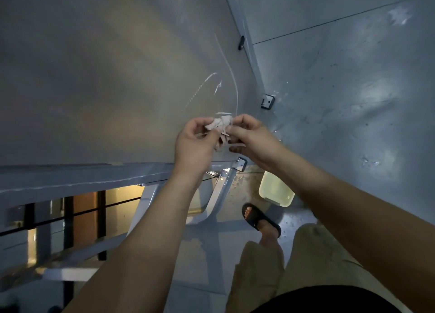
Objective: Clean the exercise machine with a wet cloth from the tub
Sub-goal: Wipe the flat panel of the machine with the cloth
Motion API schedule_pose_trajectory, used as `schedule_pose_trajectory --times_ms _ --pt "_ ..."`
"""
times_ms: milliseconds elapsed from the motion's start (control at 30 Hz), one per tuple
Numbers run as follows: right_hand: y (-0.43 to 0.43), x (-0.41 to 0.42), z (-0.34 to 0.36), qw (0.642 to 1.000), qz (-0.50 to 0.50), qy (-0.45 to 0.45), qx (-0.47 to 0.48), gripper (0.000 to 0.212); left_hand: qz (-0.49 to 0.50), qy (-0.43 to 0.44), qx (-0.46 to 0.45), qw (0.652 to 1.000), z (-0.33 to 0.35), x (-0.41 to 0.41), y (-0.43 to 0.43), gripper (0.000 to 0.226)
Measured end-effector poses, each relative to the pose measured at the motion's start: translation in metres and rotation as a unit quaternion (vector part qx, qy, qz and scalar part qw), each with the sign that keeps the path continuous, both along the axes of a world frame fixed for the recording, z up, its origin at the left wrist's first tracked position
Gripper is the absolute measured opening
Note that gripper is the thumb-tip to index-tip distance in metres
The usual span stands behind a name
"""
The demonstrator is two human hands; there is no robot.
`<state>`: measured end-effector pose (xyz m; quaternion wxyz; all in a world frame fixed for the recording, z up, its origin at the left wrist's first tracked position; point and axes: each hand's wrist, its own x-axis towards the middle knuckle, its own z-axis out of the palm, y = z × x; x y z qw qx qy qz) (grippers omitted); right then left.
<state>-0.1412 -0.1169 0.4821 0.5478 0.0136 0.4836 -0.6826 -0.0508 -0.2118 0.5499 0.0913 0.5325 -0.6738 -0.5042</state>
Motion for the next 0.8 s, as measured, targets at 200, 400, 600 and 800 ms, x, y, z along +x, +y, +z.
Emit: schedule_pose_trajectory --times_ms 200,400,600,800 --pt "-0.013 0.004 -0.004 0.983 0.005 0.17 -0.075 0.036 0.068 -0.019 -0.02 0.997 0.007 -0.01 -0.024 0.03" --pt "-0.037 0.02 -0.021 0.962 -0.057 0.259 -0.067 0.034 -0.04 -0.095 0.004 0.995 0.026 -0.013 -0.03 0.015" --pt "-0.058 0.029 -0.031 0.964 -0.079 0.251 0.046 0.022 -0.339 -0.316 -0.459 0.757 0.06 0.011 -0.042 0.025" --pt "-0.101 0.07 -0.021 0.94 -0.1 0.327 -0.001 0.021 -0.403 -0.481 -0.567 0.534 0.054 0.031 -0.05 0.064"
